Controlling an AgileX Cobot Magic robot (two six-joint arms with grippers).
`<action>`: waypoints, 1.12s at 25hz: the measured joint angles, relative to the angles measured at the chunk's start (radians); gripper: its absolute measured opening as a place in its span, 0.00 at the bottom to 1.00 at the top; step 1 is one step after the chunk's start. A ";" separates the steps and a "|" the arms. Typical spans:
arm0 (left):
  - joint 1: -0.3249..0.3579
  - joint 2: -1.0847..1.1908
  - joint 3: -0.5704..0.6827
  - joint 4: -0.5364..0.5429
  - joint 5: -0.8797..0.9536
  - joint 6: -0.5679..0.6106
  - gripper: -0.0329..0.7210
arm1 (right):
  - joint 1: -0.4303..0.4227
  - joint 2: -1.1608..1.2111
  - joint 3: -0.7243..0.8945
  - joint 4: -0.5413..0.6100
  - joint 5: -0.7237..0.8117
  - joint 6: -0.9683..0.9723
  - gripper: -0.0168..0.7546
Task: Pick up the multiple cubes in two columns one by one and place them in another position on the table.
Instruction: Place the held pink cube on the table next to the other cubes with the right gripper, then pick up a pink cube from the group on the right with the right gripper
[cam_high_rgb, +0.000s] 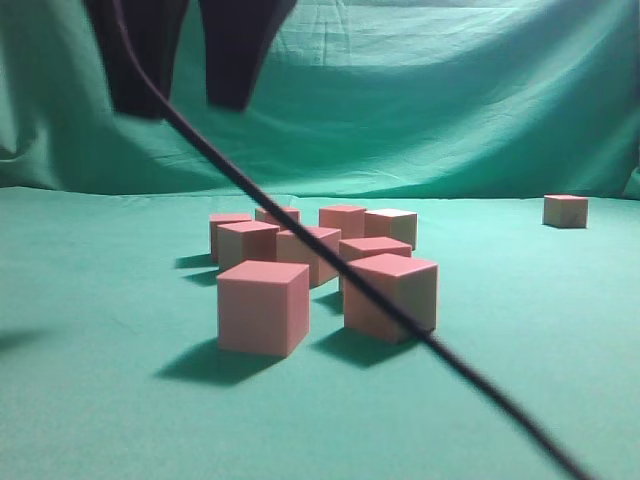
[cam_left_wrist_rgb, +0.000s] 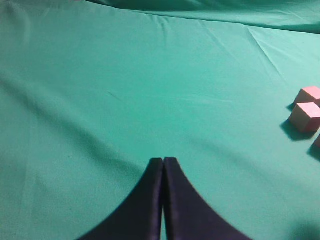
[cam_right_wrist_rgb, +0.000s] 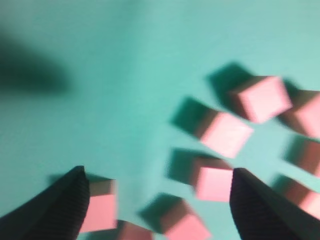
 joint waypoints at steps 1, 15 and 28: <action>0.000 0.000 0.000 0.000 0.000 0.000 0.04 | 0.000 0.000 -0.041 -0.043 0.026 0.024 0.74; 0.000 0.000 0.000 0.000 0.000 0.000 0.04 | -0.467 0.002 -0.161 -0.281 0.107 0.483 0.74; 0.000 0.000 0.000 0.000 0.000 0.000 0.04 | -0.866 0.099 -0.161 0.016 -0.042 0.390 0.74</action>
